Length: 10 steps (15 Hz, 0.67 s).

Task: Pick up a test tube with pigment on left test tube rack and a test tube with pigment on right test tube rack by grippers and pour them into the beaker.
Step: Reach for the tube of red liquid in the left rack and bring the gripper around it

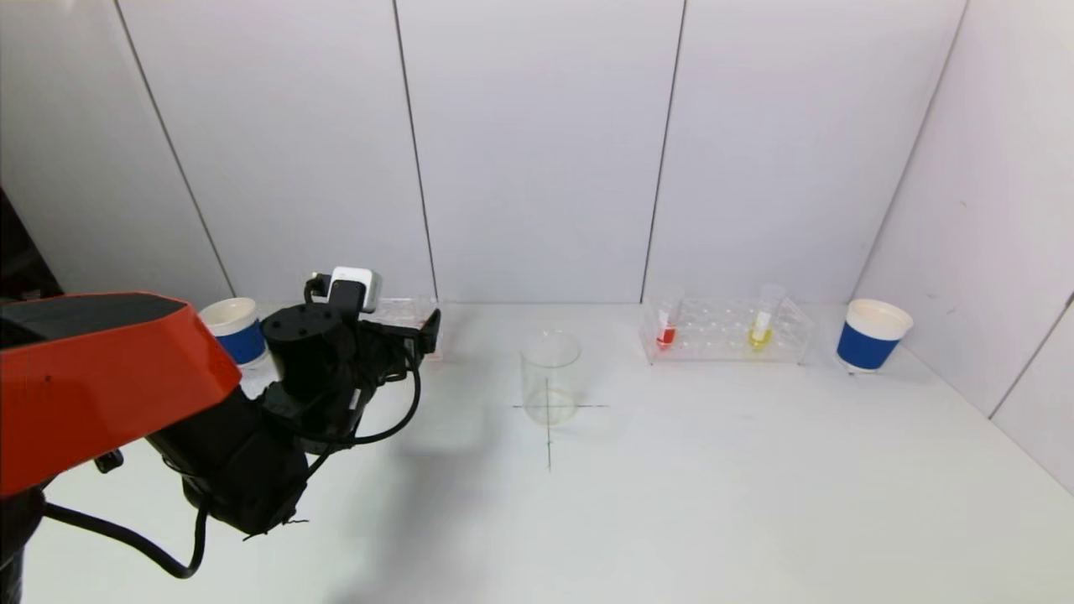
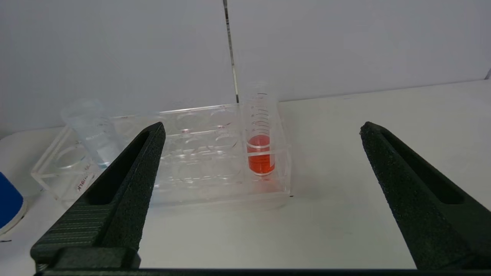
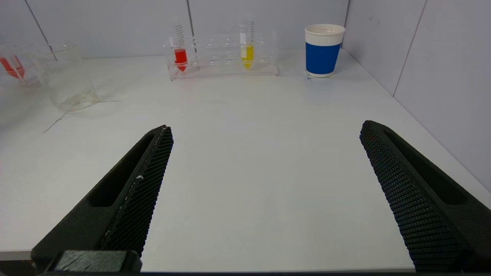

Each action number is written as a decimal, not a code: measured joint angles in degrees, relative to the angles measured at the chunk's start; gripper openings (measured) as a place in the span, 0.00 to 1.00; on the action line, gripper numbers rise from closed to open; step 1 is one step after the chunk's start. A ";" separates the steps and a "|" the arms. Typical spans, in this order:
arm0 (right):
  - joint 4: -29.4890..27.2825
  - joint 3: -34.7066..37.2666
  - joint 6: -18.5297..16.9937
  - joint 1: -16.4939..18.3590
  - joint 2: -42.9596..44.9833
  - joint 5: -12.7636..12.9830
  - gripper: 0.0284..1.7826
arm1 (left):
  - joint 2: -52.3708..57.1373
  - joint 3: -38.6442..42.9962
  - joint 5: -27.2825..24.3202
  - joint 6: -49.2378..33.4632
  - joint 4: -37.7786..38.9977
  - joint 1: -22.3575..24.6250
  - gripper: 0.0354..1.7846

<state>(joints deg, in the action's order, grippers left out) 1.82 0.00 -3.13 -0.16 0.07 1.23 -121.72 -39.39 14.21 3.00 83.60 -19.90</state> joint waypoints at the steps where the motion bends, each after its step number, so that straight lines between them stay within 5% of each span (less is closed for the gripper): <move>1: 0.00 0.00 0.00 0.00 0.00 0.00 0.99 | -1.45 -1.32 0.02 -0.09 0.00 -0.05 0.99; 10: 0.00 0.00 0.00 0.00 0.00 0.02 0.99 | -8.20 -8.98 0.09 0.05 -0.61 1.54 0.99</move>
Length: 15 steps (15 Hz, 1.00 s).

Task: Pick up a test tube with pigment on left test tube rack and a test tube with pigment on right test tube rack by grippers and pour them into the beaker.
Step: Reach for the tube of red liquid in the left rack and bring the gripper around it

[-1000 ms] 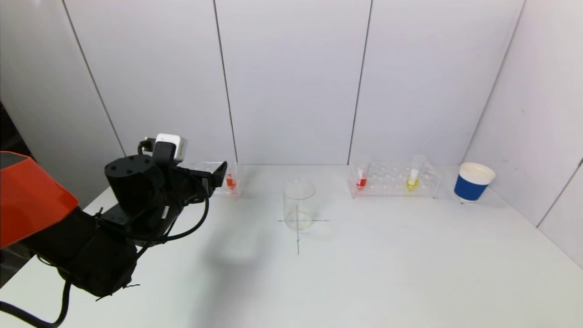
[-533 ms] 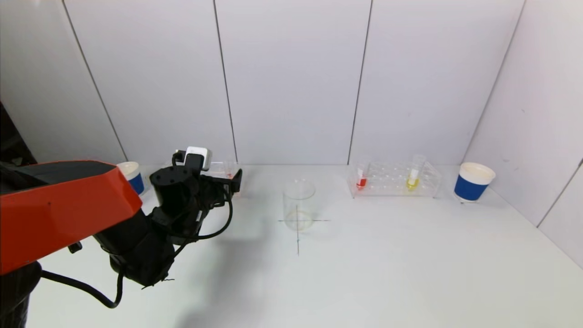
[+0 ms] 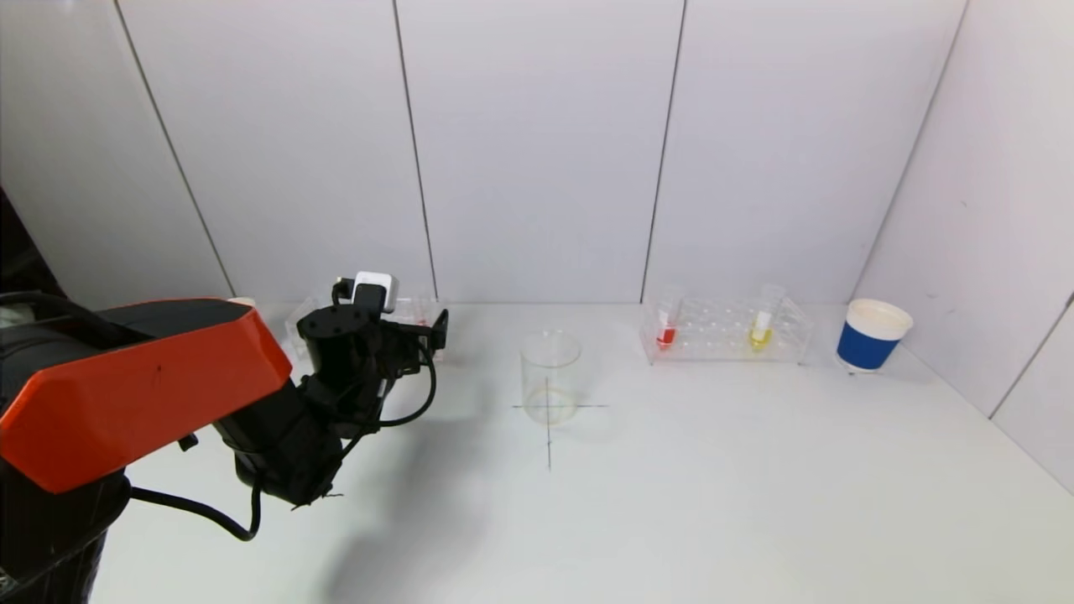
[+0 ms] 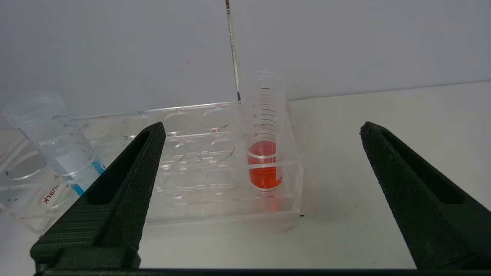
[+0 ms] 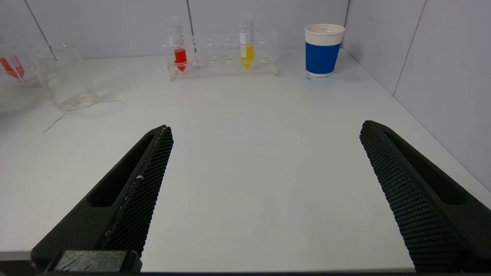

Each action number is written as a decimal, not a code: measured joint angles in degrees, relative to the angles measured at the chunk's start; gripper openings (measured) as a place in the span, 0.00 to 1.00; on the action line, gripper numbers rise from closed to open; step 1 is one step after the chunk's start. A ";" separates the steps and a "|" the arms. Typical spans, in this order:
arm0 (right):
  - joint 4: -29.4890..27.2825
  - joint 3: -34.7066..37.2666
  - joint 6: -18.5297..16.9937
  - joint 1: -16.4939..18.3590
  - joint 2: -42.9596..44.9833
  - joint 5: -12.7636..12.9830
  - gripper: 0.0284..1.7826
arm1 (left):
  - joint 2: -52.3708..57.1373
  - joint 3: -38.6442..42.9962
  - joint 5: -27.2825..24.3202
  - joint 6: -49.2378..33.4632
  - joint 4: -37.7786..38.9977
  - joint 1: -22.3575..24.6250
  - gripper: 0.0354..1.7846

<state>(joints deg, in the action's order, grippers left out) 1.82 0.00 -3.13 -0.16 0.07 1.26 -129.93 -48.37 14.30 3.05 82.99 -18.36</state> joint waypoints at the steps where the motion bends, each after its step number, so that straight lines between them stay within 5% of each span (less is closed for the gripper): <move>1: -0.02 0.00 0.00 0.00 0.00 -0.02 0.99 | -0.41 -0.66 -0.05 0.01 -0.04 0.28 0.99; 15: 0.00 0.00 -0.02 0.00 0.00 -0.02 0.99 | -4.55 -6.12 -0.74 0.20 -1.46 1.94 0.99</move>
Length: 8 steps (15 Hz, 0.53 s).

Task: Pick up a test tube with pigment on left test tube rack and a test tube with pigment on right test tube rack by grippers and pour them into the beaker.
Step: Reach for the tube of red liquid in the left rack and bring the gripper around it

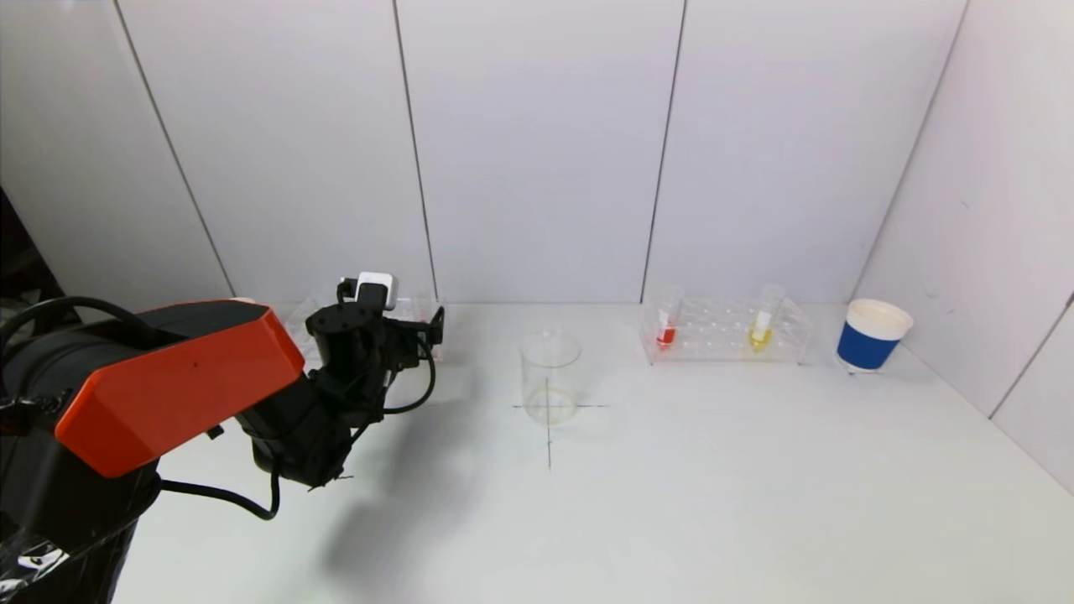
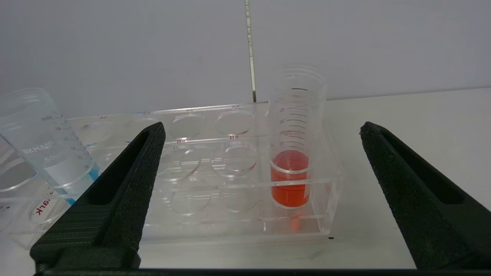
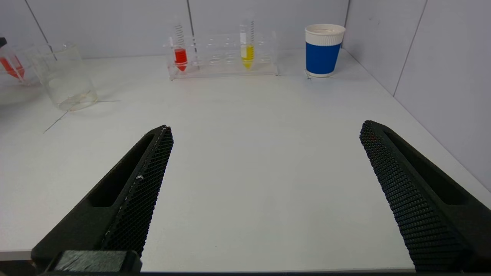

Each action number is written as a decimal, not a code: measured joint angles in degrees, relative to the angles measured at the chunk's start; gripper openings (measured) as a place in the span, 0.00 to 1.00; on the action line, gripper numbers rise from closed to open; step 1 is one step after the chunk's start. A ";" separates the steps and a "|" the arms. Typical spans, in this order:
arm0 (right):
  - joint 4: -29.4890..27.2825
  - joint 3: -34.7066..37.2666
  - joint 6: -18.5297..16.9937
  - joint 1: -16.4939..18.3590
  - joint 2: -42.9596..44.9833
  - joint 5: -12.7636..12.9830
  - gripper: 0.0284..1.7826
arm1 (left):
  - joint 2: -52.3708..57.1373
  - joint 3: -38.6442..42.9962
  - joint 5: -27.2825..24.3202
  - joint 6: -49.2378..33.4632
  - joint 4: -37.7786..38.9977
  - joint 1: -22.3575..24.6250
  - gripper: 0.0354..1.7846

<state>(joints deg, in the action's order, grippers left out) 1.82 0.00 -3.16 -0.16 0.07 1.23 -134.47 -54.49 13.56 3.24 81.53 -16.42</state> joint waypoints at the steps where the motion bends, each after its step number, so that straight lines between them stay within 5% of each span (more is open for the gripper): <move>1: 0.00 0.00 0.00 0.00 0.00 0.02 0.99 | -0.11 -0.27 -0.05 0.13 -0.06 -0.02 0.99; 8: 0.00 0.00 0.00 0.00 0.00 0.00 0.99 | -1.48 -5.81 0.20 0.37 -3.69 -0.35 0.99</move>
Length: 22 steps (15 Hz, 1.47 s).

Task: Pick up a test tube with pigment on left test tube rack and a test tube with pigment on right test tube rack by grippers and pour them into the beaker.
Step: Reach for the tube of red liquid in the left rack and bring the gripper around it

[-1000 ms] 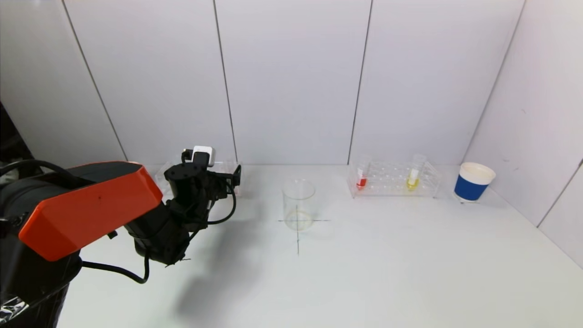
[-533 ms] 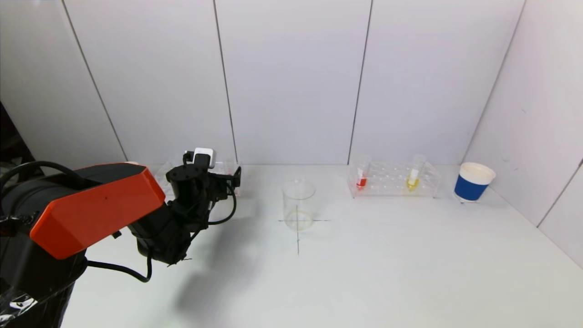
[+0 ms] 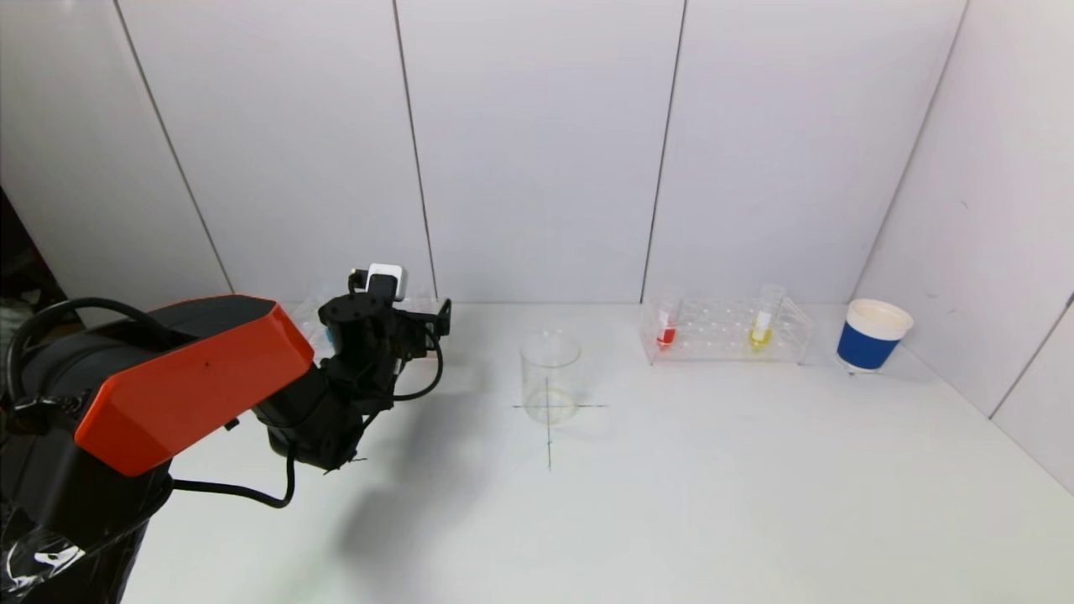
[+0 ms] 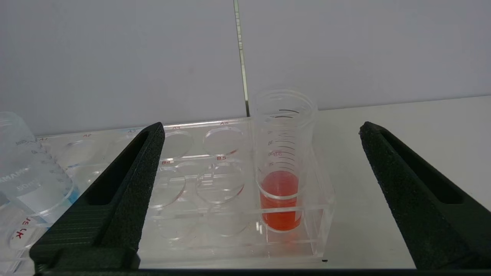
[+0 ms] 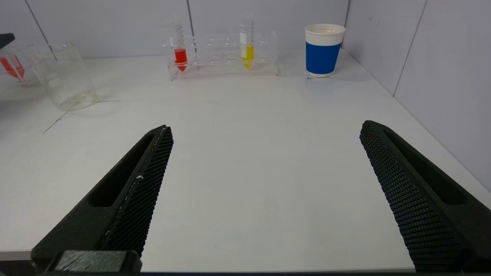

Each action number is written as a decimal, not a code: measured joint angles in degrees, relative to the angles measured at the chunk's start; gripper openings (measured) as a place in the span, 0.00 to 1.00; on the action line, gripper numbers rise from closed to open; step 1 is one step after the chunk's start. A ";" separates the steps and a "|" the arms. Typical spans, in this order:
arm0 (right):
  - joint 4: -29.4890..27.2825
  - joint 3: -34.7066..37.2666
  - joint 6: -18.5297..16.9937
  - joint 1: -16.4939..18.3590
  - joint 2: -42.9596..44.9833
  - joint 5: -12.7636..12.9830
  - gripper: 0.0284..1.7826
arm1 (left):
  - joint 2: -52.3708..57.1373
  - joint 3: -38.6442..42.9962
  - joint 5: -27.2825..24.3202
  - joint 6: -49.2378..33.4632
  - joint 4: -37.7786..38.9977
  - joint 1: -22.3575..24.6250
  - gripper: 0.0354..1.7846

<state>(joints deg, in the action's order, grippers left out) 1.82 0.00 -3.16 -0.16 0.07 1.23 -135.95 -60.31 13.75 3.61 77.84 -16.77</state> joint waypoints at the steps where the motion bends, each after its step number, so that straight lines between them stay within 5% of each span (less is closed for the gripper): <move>1: 0.00 0.00 0.00 0.00 0.00 0.00 0.99 | -0.40 -0.72 0.02 0.05 -0.05 -0.01 0.99; 22: -0.02 0.00 0.00 0.00 0.00 0.00 0.99 | -2.50 -4.60 0.28 0.24 -1.74 -0.72 0.99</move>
<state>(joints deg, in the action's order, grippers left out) 1.79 0.00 -3.16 -0.16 0.07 1.23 -138.45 -64.90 14.03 3.85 76.09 -17.49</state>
